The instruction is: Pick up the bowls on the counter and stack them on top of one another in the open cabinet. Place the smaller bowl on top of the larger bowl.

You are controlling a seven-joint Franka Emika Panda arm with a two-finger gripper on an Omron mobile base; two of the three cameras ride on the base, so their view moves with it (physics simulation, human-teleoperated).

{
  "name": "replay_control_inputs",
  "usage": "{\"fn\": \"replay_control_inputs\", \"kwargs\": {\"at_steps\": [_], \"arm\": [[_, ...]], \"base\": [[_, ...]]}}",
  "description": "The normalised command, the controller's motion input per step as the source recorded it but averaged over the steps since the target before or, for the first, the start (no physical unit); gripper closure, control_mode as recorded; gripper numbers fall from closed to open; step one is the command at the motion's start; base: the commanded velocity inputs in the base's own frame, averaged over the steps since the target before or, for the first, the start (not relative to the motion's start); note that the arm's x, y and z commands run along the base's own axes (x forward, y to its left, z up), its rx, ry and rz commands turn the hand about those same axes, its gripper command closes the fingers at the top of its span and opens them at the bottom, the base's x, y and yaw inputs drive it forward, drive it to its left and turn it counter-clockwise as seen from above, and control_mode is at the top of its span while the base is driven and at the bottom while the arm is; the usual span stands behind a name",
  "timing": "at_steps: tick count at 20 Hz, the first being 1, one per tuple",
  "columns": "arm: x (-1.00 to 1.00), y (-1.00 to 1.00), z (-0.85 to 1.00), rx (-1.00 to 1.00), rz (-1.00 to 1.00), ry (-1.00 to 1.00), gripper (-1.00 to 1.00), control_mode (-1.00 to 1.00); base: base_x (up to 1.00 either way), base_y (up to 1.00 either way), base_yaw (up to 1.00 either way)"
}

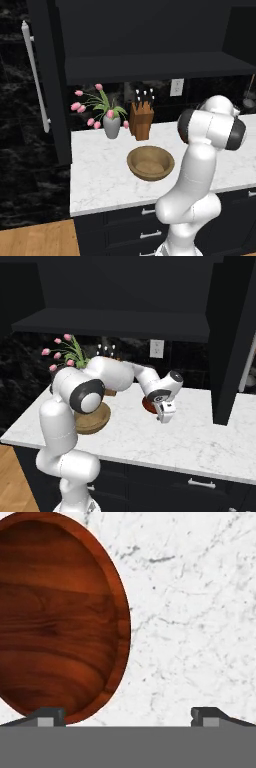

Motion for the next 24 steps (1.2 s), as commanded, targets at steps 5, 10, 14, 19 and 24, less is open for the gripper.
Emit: {"fn": "replay_control_inputs", "kwargs": {"at_steps": [5, 10, 14, 19, 24], "arm": [[0.31, 0.00, -0.28, 0.00, 0.00, 0.00, -1.00, -1.00], [0.30, 0.00, -0.21, 0.00, 0.00, 0.00, -1.00, -1.00], [0.27, 0.00, -0.18, 0.00, 0.00, 0.00, -1.00, -1.00], [0.07, 0.00, -0.06, 0.00, 0.00, 0.00, 1.00, -1.00], [0.00, 0.00, 0.00, 0.00, 0.00, 0.00, 1.00, -1.00]], "base": [[0.00, 0.00, 0.00], [0.00, 0.00, 0.00], [0.00, 0.00, 0.00], [0.00, 0.00, 0.00], [0.00, 0.00, 0.00]]}}
